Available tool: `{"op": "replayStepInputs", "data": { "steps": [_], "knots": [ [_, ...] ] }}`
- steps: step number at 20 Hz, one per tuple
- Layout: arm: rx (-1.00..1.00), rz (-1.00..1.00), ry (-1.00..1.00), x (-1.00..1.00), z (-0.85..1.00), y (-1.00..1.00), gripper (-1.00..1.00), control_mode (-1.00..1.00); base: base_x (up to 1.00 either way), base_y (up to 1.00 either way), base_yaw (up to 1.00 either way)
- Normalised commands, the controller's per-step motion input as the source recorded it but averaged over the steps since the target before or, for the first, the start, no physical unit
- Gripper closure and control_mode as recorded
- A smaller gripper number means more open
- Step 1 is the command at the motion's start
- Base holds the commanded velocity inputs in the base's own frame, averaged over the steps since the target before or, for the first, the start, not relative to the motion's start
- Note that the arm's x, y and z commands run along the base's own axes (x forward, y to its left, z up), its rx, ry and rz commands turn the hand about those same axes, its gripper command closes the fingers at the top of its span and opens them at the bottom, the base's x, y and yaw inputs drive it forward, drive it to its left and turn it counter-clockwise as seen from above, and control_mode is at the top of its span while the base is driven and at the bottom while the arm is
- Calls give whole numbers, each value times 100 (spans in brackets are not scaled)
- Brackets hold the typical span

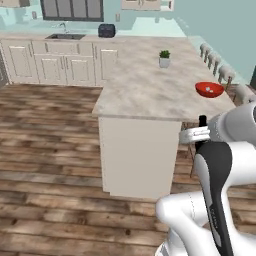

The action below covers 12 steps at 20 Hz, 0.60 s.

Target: Open the fridge, grab two sodas, and place both sodas inside the bowl with ice on the dining counter.

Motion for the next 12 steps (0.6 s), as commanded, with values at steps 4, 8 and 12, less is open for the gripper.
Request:
{"op": "replayStepInputs", "data": {
  "steps": [4,8,12],
  "knots": [
    [0,0,0,0,0,0,100,100,23,-99,22],
    [0,0,0,0,0,0,100,100,2,-97,28],
    [0,0,0,0,0,0,100,100,0,-95,30]
  ]
}}
